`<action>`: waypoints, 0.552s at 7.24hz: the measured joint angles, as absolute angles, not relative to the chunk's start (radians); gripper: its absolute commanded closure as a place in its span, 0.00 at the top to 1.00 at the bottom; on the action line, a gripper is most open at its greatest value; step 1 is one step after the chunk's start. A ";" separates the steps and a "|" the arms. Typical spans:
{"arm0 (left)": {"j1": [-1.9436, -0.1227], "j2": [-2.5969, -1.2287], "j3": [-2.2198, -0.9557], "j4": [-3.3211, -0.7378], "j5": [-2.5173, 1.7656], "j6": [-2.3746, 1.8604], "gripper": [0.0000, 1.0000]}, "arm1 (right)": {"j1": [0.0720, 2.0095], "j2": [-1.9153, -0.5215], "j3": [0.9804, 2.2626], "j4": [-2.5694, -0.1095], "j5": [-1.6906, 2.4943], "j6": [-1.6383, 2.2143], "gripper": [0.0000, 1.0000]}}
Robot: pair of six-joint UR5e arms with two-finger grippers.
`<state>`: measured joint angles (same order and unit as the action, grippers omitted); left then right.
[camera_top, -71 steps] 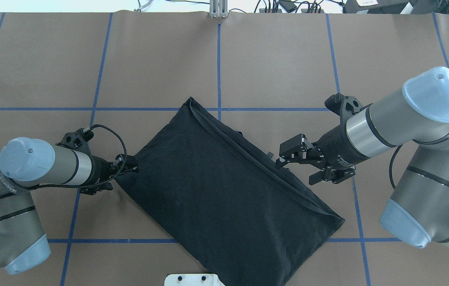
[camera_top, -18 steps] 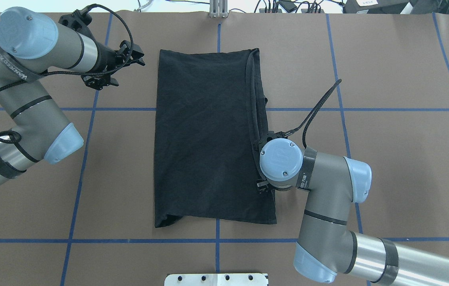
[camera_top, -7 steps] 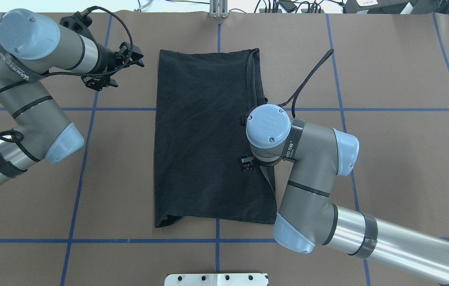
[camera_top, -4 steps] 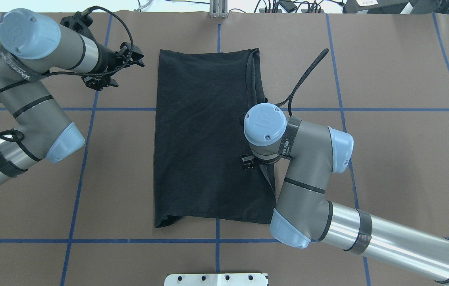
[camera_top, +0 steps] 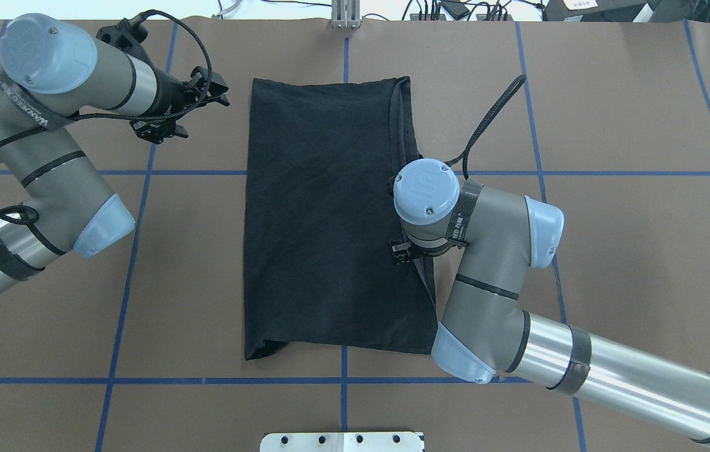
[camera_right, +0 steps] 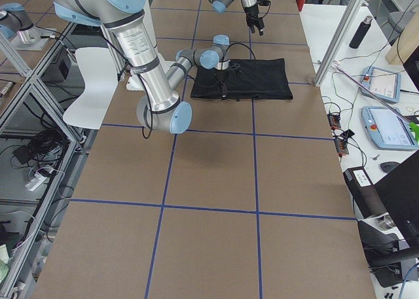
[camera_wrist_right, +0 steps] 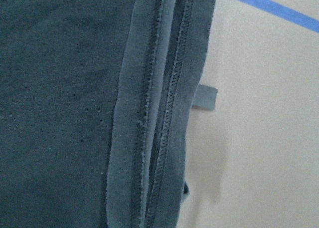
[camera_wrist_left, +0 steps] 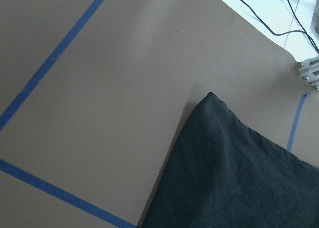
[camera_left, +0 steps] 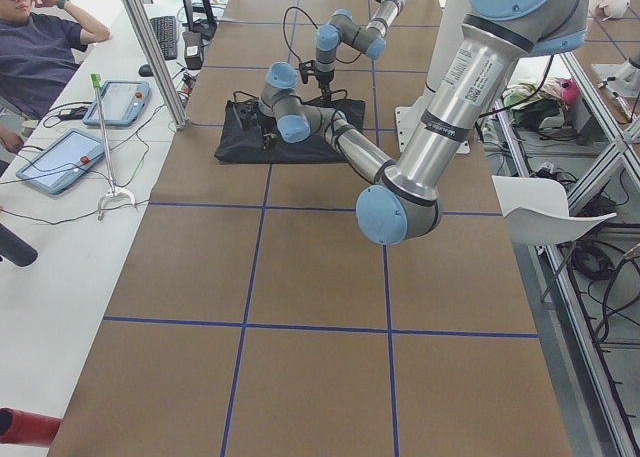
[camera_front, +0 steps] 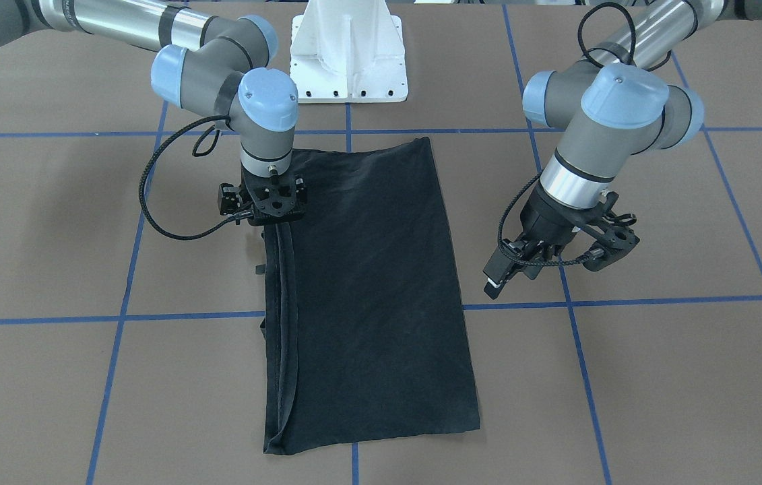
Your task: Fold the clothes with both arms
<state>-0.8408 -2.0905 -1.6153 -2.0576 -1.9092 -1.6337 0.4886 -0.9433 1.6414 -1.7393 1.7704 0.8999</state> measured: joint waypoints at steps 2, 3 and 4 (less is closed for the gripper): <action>-0.841 -2.091 -1.615 -2.057 -1.910 -1.634 1.00 | 0.496 -0.954 1.641 -1.740 1.771 0.888 1.00; -0.841 -2.091 -1.614 -2.057 -1.910 -1.634 1.00 | 0.502 -0.965 1.642 -1.740 1.772 0.881 1.00; -0.841 -2.091 -1.614 -2.057 -1.910 -1.634 1.00 | 0.510 -0.979 1.645 -1.740 1.774 0.872 1.00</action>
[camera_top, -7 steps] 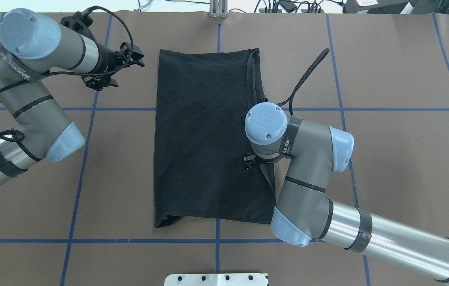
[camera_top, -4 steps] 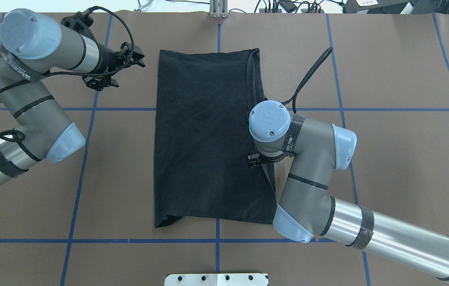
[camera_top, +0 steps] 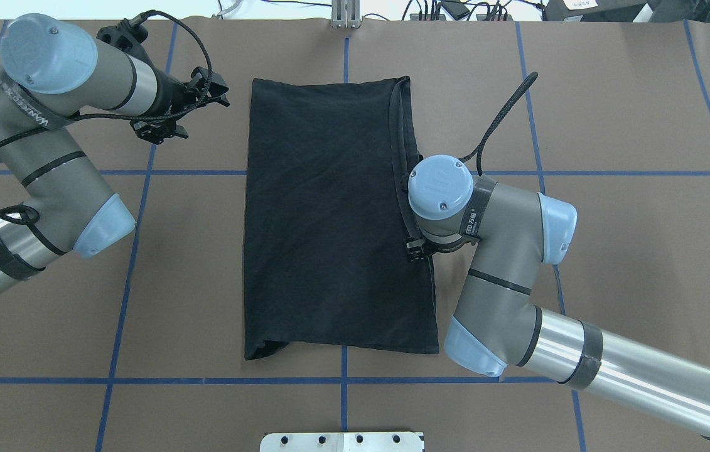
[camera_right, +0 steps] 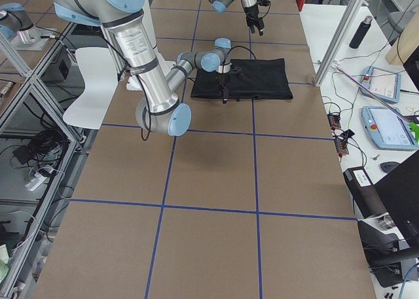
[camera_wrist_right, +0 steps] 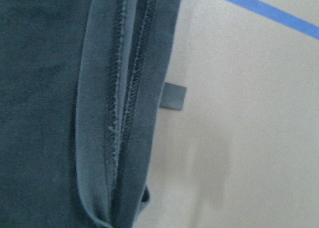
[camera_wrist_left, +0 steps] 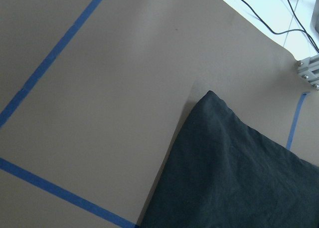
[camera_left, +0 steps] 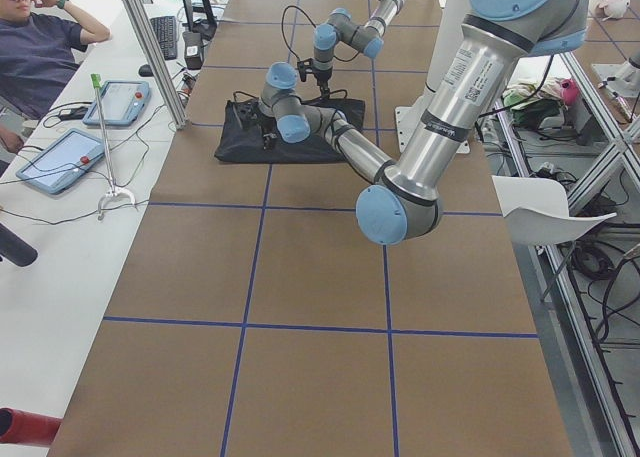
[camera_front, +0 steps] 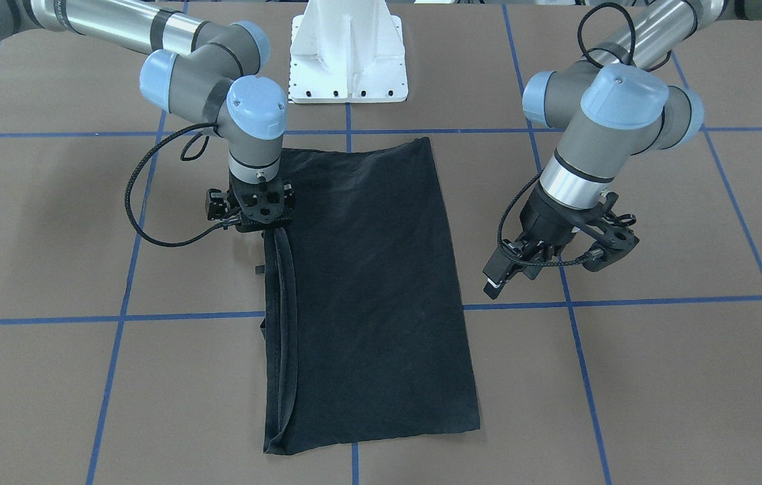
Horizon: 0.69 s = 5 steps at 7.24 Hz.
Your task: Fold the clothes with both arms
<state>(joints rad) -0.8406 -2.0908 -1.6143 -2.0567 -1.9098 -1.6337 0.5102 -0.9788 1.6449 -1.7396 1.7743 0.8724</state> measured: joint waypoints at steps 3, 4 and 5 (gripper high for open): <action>-0.841 -2.090 -1.614 -2.057 -1.909 -1.634 1.00 | 0.539 -1.020 1.664 -1.739 1.783 0.831 1.00; -0.841 -2.090 -1.614 -2.057 -1.909 -1.634 1.00 | 0.547 -1.022 1.677 -1.739 1.791 0.827 1.00; -0.841 -2.089 -1.614 -2.058 -1.908 -1.634 1.00 | 0.559 -1.019 1.693 -1.739 1.815 0.826 1.00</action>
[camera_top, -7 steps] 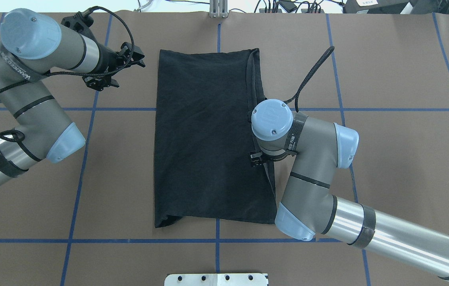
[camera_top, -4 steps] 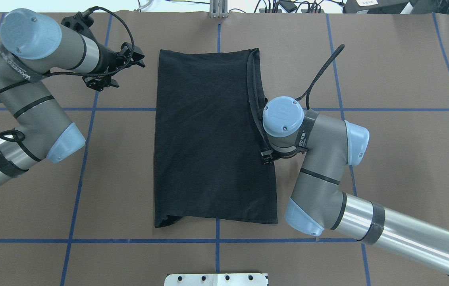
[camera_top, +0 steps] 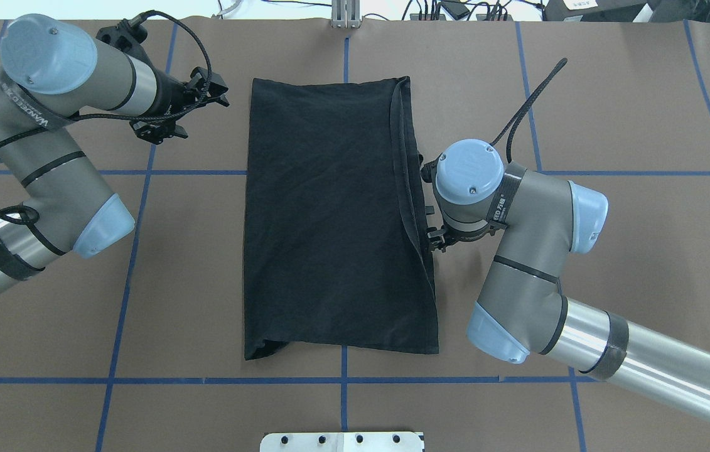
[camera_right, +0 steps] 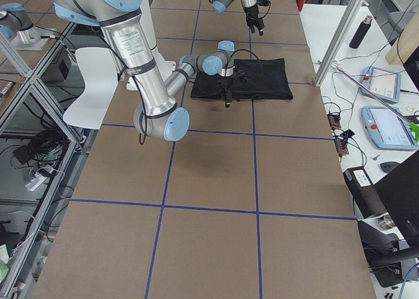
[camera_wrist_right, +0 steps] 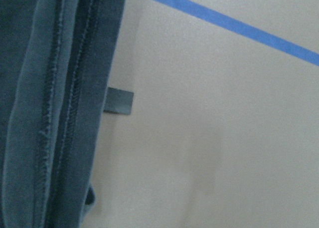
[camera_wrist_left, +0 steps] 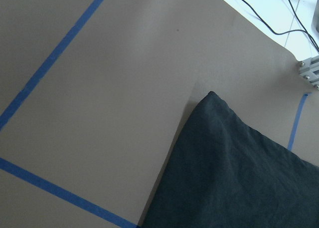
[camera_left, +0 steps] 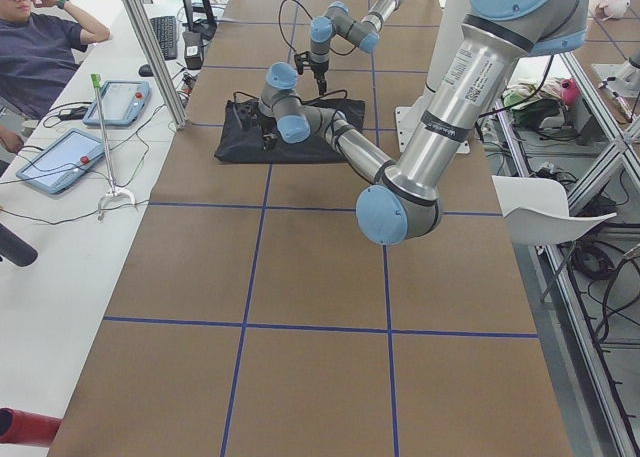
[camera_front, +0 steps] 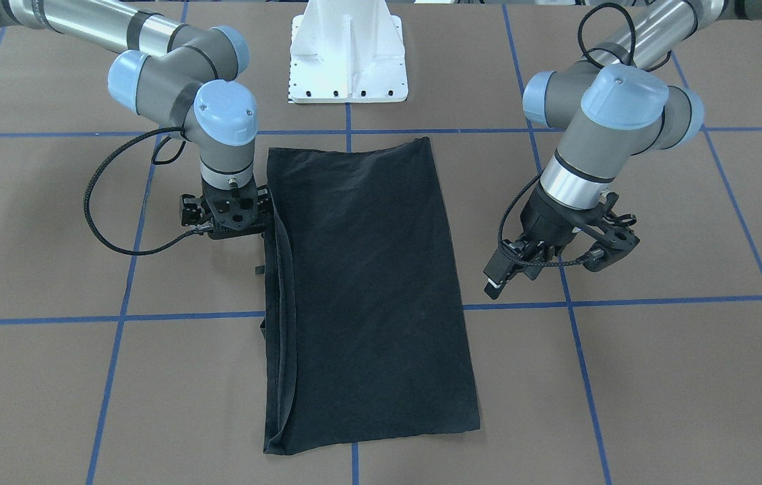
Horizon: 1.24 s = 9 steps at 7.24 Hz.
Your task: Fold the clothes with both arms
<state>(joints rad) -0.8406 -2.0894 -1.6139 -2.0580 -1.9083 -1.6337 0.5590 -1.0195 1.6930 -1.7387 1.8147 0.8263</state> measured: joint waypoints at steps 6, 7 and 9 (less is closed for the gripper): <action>-0.841 -2.088 -1.605 -2.061 -1.908 -1.634 1.00 | 0.532 -0.922 1.653 -1.735 1.840 0.842 1.00; -0.841 -2.088 -1.605 -2.060 -1.908 -1.634 1.00 | 0.529 -0.901 1.617 -1.735 1.835 0.841 1.00; -0.841 -2.089 -1.605 -2.059 -1.909 -1.634 1.00 | 0.528 -0.883 1.570 -1.735 1.831 0.841 1.00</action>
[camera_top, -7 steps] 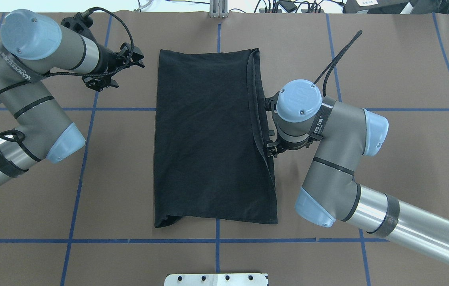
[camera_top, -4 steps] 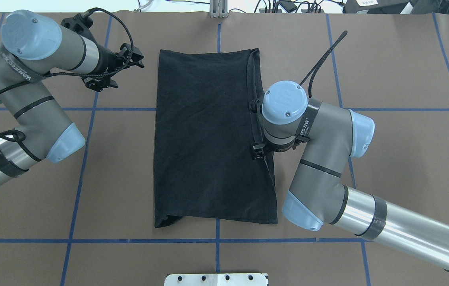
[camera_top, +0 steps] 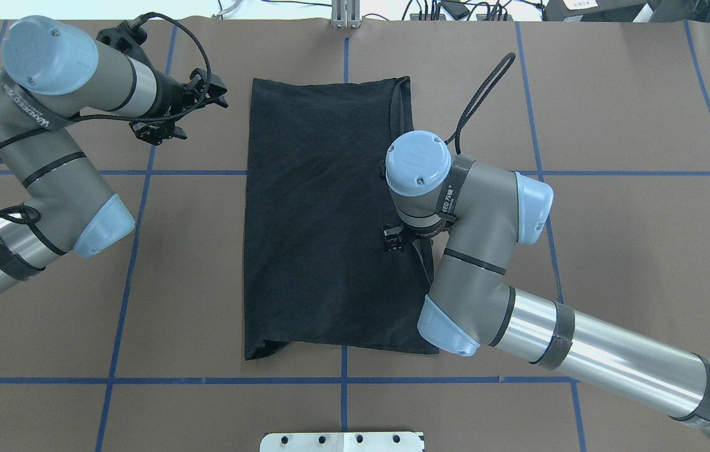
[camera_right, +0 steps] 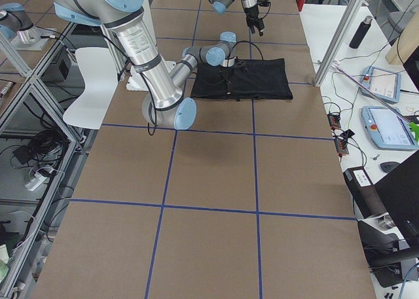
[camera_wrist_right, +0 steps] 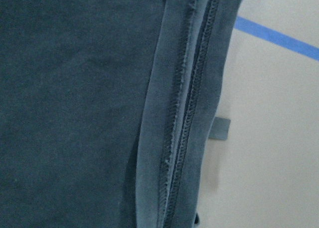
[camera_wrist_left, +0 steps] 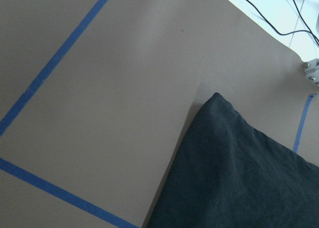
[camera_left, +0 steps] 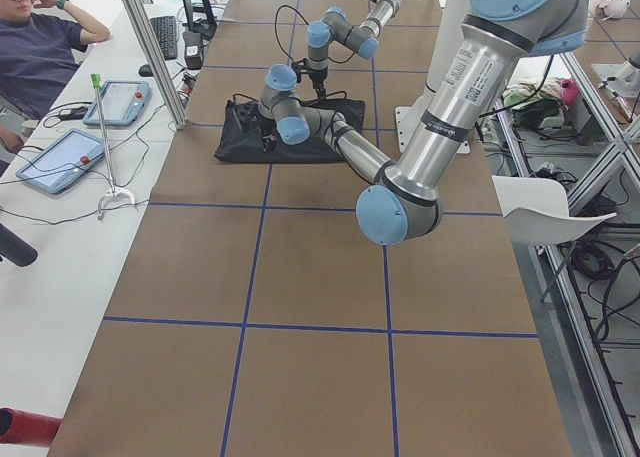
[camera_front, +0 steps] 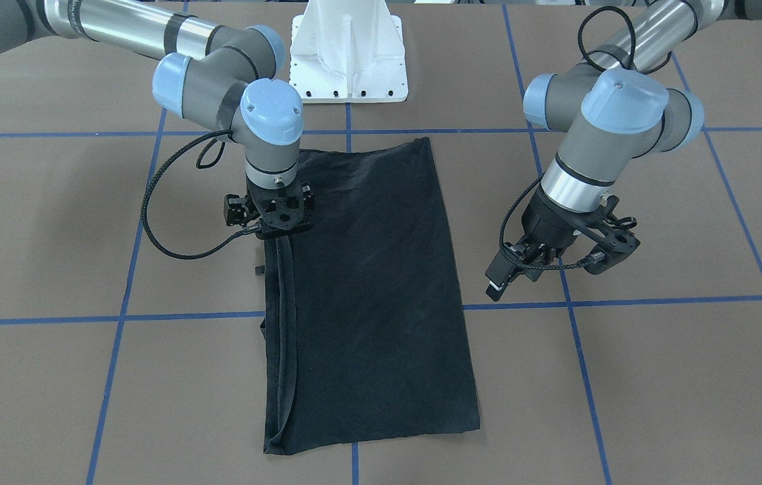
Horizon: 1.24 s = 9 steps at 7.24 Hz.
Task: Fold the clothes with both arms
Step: 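Continue sliding the right gripper to the edge's far end near the collar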
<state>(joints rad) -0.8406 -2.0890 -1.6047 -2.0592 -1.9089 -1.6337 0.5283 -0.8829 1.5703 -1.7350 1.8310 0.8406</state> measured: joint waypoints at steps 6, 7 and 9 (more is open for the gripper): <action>-0.841 -2.091 -1.605 -2.058 -1.907 -1.634 1.00 | 0.587 -0.905 1.520 -1.738 1.852 0.790 1.00; -0.841 -2.092 -1.605 -2.057 -1.907 -1.634 1.00 | 0.610 -0.924 1.520 -1.738 1.869 0.768 1.00; -0.841 -2.091 -1.606 -2.057 -1.907 -1.634 1.00 | 0.660 -0.943 1.542 -1.737 1.936 0.750 1.00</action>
<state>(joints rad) -0.8406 -2.0914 -1.6056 -2.0574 -1.9068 -1.6337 0.6605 -0.9430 1.5418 -1.7373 1.9355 0.7499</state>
